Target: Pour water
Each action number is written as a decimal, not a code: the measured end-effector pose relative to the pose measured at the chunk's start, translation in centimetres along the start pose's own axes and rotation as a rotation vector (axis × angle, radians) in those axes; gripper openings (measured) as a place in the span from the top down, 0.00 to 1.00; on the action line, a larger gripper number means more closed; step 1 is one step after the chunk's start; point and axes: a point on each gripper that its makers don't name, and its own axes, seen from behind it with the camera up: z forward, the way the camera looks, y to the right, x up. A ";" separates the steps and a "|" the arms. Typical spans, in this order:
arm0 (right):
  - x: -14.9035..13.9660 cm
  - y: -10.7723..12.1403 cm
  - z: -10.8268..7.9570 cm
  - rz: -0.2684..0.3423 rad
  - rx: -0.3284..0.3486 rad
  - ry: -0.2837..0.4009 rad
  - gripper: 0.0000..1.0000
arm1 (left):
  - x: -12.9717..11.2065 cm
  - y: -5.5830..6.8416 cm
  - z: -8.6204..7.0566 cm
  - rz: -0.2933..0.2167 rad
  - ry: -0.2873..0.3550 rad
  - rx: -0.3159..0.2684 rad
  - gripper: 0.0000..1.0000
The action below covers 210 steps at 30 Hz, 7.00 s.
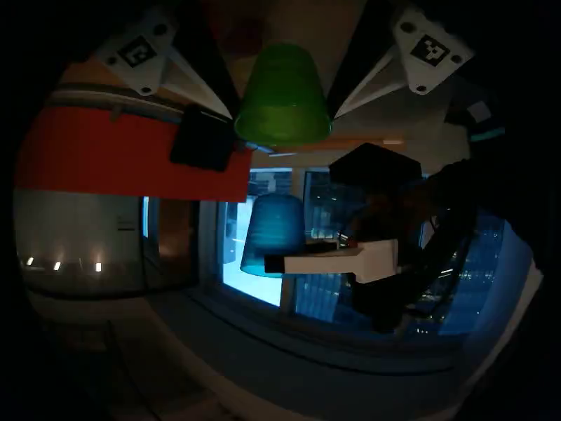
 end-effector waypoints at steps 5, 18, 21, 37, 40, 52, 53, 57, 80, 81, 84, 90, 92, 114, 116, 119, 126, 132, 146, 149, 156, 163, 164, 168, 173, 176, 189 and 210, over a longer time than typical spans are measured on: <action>0.0 -0.2 0.1 -0.003 0.002 -0.001 0.10 | -0.4 0.3 0.0 -0.067 -0.003 -0.026 0.12; -0.5 0.4 0.0 0.015 -0.008 -0.022 0.11 | -4.1 -1.5 -1.2 -0.062 -0.085 0.009 0.11; -0.8 0.7 -0.1 0.019 -0.010 -0.034 0.11 | -5.4 -2.1 -1.7 -0.059 -0.110 0.021 0.11; -1.9 2.9 -0.9 0.038 -0.037 -0.101 0.10 | -11.8 -4.4 -3.9 -0.061 -0.212 0.063 0.11; -2.2 3.3 -1.1 0.047 -0.040 -0.115 0.10 | -13.1 -4.5 -4.2 -0.063 -0.235 0.062 0.11; -3.5 5.1 -2.1 0.066 -0.051 -0.171 0.10 | -17.4 -4.6 -4.7 -0.049 -0.319 0.053 0.11; -3.7 5.3 -2.2 0.067 -0.052 -0.177 0.10 | -17.6 -4.6 -4.7 -0.049 -0.325 0.052 0.11; -4.4 5.9 -2.6 0.070 -0.053 -0.203 0.10 | -19.0 -4.7 -4.7 -0.044 -0.353 0.054 0.11; -11.6 8.5 -5.2 0.081 -0.063 -0.425 0.09 | -29.8 -3.6 -5.8 -0.015 -0.585 0.021 0.11; -12.0 8.6 -5.4 0.081 -0.061 -0.437 0.09 | -30.2 -3.5 -5.8 -0.012 -0.594 0.019 0.11; -13.1 8.6 -5.8 0.080 -0.056 -0.468 0.09 | -31.3 -3.4 -6.0 -0.008 -0.617 0.013 0.11; -15.4 8.8 -6.4 0.084 -0.054 -0.524 0.09 | -33.0 -3.1 -6.1 -0.019 -0.647 0.002 0.11; -16.0 8.8 -6.5 0.086 -0.054 -0.539 0.09 | -33.5 -3.1 -6.1 -0.025 -0.655 0.002 0.10; -20.3 8.0 -6.7 0.091 -0.044 -0.624 0.09 | -37.4 -3.1 -6.8 -0.109 -0.693 0.000 0.11; -20.4 8.0 -6.6 0.092 -0.045 -0.626 0.09 | -37.5 -3.2 -6.9 -0.111 -0.695 0.000 0.11; -20.7 8.0 -6.6 0.095 -0.048 -0.630 0.10 | -37.7 -3.2 -7.0 -0.113 -0.699 -0.002 0.10; -21.4 8.1 -6.7 0.093 -0.053 -0.640 0.09 | -38.1 -3.3 -7.4 -0.100 -0.722 -0.004 0.11; -22.0 8.0 -6.8 0.086 -0.054 -0.651 0.09 | -38.6 -3.5 -8.0 -0.098 -0.753 0.009 0.05; -23.5 8.0 -7.0 0.073 -0.068 -0.677 0.09 | -38.3 -2.9 -9.5 -0.109 -0.760 0.004 0.03; -23.5 8.0 -7.2 0.071 -0.071 -0.677 0.08 | -38.2 -2.8 -9.8 -0.114 -0.761 0.006 0.03; -23.3 8.1 -7.8 0.062 -0.088 -0.678 0.01 | -38.0 -2.7 -10.1 -0.106 -0.757 0.017 0.03; -22.4 8.1 -9.3 0.064 -0.111 -0.667 0.01 | -37.4 -2.7 -11.3 -0.098 -0.755 0.041 0.03; -22.3 8.1 -9.6 0.062 -0.116 -0.666 0.01 | -37.3 -2.8 -11.4 -0.099 -0.754 0.047 0.03; -21.9 8.3 -10.7 0.059 -0.140 -0.659 0.01 | -36.7 -3.0 -12.2 -0.106 -0.742 0.078 0.03; -21.1 8.4 -12.0 0.053 -0.171 -0.639 0.01 | -35.7 -3.3 -13.1 -0.115 -0.718 0.116 0.03; -20.5 8.5 -12.9 0.050 -0.196 -0.625 0.01 | -35.0 -3.7 -13.7 -0.111 -0.696 0.148 0.03; -18.0 9.3 -15.4 0.069 -0.328 -0.519 0.01 | -32.0 -5.7 -15.9 -0.130 -0.575 0.309 0.03; -12.8 15.1 -16.0 0.053 -0.687 -0.272 0.01 | -27.1 -9.6 -16.5 -0.158 -0.285 0.577 0.03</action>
